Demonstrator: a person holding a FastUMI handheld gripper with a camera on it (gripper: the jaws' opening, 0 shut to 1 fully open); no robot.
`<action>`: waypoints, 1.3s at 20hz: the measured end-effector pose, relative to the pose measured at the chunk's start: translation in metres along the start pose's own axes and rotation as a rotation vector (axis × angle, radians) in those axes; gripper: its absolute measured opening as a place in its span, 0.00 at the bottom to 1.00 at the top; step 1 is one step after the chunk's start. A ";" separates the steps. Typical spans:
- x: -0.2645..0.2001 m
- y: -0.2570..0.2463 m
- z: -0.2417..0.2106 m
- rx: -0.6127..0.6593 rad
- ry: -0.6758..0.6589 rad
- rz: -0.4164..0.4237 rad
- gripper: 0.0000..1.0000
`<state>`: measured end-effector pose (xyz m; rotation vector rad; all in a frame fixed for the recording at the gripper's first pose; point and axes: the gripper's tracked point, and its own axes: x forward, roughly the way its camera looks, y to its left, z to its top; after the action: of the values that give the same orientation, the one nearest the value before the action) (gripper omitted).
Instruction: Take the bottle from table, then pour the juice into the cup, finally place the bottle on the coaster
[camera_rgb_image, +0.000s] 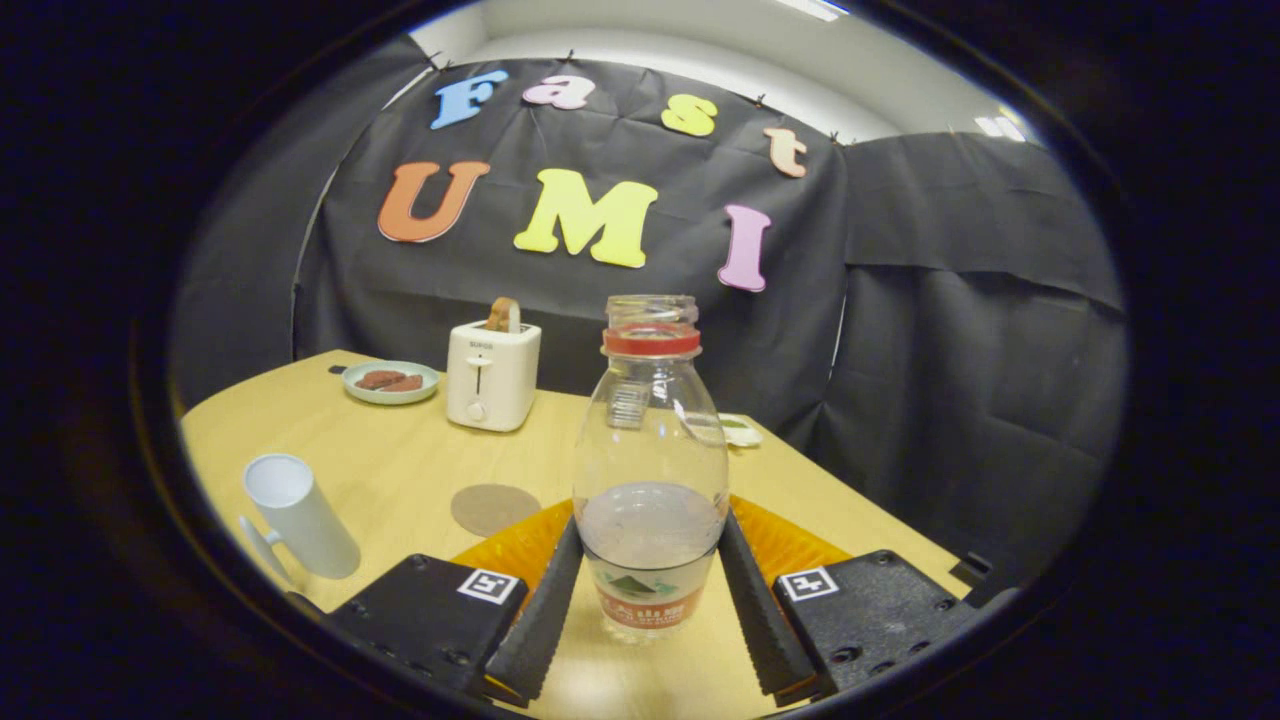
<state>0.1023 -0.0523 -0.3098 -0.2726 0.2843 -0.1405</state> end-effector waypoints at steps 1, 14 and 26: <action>-0.003 0.001 0.004 -0.030 -0.002 -0.007 0.80; -0.018 0.041 0.041 -0.440 -0.094 0.015 0.80; -0.013 0.078 0.037 -0.860 -0.176 0.020 0.80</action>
<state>0.1089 0.0331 -0.2945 -1.1284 0.1577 0.0348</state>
